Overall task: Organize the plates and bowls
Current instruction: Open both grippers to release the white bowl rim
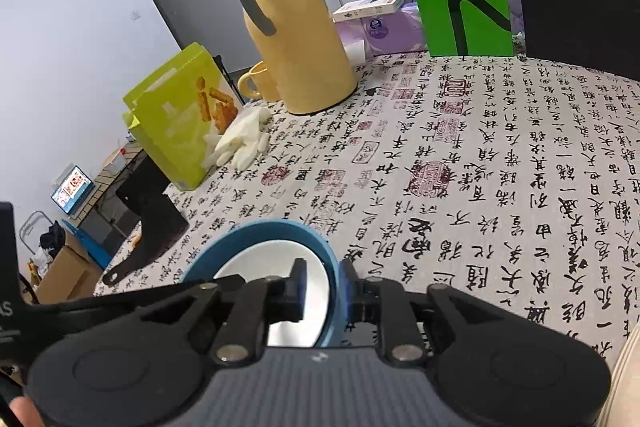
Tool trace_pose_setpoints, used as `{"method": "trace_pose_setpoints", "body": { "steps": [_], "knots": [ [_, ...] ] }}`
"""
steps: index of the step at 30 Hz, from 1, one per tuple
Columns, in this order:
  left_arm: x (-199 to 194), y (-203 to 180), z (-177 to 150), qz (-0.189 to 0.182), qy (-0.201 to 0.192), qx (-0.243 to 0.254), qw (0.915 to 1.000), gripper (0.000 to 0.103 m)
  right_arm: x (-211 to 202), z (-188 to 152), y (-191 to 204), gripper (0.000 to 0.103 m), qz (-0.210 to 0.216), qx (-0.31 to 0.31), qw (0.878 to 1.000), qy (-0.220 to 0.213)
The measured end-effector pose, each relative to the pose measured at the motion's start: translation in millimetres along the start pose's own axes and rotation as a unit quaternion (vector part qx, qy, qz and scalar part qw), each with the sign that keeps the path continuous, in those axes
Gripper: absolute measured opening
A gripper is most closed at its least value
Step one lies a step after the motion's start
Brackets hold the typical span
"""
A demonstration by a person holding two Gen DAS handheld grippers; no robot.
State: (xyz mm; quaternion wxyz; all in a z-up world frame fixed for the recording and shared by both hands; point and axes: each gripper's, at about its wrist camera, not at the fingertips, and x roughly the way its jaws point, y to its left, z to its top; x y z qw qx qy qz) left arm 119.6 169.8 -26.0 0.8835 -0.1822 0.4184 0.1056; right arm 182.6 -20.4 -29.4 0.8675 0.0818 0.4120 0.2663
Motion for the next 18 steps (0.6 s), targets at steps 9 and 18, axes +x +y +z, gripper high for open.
{"method": "trace_pose_setpoints", "body": {
  "steps": [9, 18],
  "knots": [
    [0, -2, -3, 0.012, -0.011, 0.012, 0.9998, 0.029, 9, -10, 5, 0.041, -0.021, -0.039, 0.999, 0.019],
    [1, 1, -7, 0.028, -0.021, 0.02, 0.9992, 0.016, 29, -19, 14, 0.042, -0.024, -0.06, 0.997, 0.05]
  ]
}}
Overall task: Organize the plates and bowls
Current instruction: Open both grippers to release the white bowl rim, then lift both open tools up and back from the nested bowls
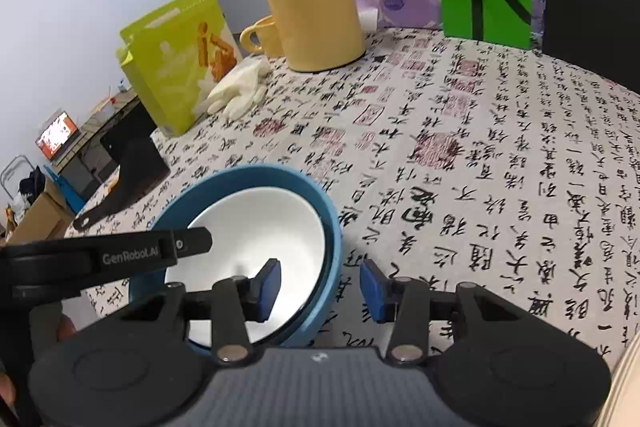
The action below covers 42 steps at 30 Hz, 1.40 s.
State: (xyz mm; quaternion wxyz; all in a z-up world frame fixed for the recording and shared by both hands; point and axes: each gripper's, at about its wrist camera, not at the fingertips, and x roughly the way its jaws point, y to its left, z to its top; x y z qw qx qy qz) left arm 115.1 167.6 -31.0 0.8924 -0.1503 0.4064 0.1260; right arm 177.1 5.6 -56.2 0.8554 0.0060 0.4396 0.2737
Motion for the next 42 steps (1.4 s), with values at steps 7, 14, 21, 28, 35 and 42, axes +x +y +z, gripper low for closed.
{"method": "trace_pose_setpoints", "body": {
  "steps": [7, 14, 21, 28, 35, 42],
  "knots": [
    [-7, -4, -2, 0.02, -0.033, 0.023, 0.999, 0.016, 14, -5, 8, 0.035, -0.011, -0.012, 1.0, 0.012],
    [-19, -7, -3, 0.029, -0.069, 0.047, 0.9961, 0.016, 18, -8, 10, 0.025, -0.028, -0.011, 1.0, 0.008],
    [-39, -7, -3, 0.068, -0.137, 0.06, 0.9865, 0.036, 18, -8, 8, 0.024, -0.028, -0.003, 1.0, 0.007],
    [-44, 11, -7, 0.067, -0.158, 0.035, 0.9845, 0.072, 8, -7, 1, 0.032, -0.003, 0.019, 1.0, -0.009],
    [-61, 25, -19, 0.058, -0.218, 0.005, 0.9742, 0.103, -20, -10, -5, 0.079, 0.028, 0.018, 0.997, -0.071],
    [-77, 32, -30, 0.044, -0.252, -0.02, 0.9665, 0.103, -49, -25, -6, 0.103, 0.019, -0.019, 0.989, -0.147]
  ]
}}
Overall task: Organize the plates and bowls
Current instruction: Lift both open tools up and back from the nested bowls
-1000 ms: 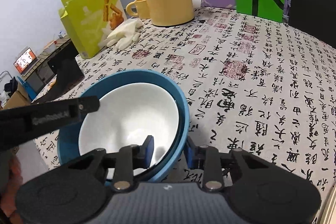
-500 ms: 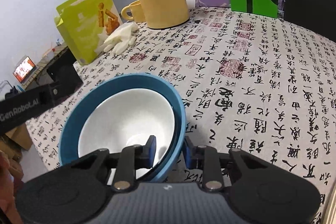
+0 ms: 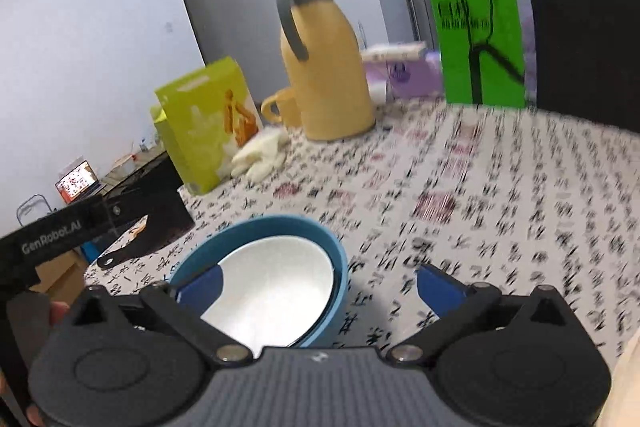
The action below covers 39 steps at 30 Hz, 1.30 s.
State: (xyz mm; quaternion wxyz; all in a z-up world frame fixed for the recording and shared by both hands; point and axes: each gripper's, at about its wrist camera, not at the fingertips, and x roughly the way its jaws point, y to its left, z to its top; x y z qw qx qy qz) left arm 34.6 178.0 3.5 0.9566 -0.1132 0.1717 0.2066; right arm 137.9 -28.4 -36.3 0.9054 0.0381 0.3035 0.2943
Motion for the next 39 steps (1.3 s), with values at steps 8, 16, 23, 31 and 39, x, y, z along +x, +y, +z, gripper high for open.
{"method": "trace_pose_setpoints", "body": {
  "steps": [8, 16, 23, 31, 39],
  "knots": [
    [-24, -4, -7, -0.007, -0.038, 0.009, 0.9992, 0.103, -29, -7, -2, 0.103, -0.009, -0.017, 0.999, -0.048],
    [-53, -11, -18, -0.025, -0.07, 0.033, 0.9966, 0.103, -63, -20, -5, 0.103, -0.015, -0.034, 0.995, -0.09],
    [-71, -12, -27, -0.04, -0.077, 0.034, 0.9956, 0.103, -90, -33, -12, 0.103, -0.022, -0.04, 0.992, -0.117],
    [-84, -17, -37, -0.048, -0.075, 0.04, 0.9952, 0.103, -112, -41, -30, 0.103, -0.032, -0.025, 0.99, -0.136],
    [-95, -31, -40, -0.06, -0.082, 0.048, 0.9936, 0.103, -134, -53, -52, 0.103, -0.044, -0.013, 0.985, -0.166]
  ]
}}
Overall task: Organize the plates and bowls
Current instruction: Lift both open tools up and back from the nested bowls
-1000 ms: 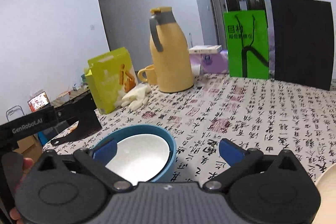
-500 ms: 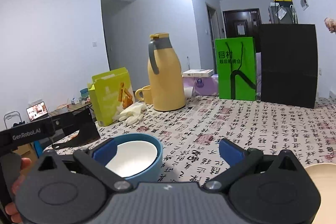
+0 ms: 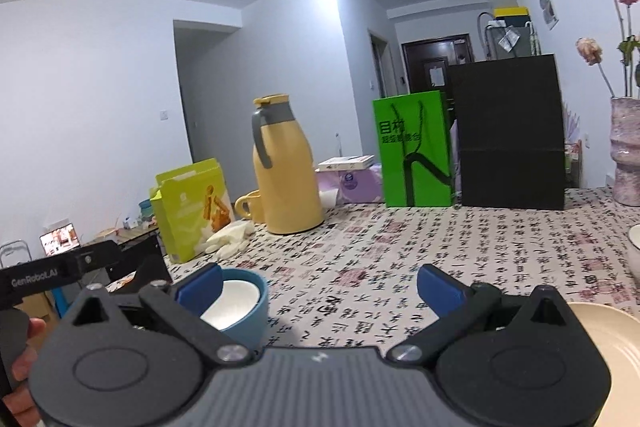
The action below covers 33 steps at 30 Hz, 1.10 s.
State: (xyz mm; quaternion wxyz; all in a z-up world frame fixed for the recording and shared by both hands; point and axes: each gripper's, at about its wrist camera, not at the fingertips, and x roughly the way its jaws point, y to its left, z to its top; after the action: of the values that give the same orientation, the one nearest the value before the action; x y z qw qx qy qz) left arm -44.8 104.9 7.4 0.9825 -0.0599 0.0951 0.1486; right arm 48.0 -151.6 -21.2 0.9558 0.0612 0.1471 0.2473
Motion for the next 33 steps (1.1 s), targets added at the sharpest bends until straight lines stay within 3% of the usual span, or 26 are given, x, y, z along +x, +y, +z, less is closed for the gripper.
{"method": "trace_pose_setpoints", "body": {
  "steps": [33],
  "knots": [
    [15, -96, -13, -0.081, 0.027, 0.04, 0.9956, 0.103, -56, -12, -120, 0.103, -0.104, 0.057, 0.992, -0.048]
  ]
}}
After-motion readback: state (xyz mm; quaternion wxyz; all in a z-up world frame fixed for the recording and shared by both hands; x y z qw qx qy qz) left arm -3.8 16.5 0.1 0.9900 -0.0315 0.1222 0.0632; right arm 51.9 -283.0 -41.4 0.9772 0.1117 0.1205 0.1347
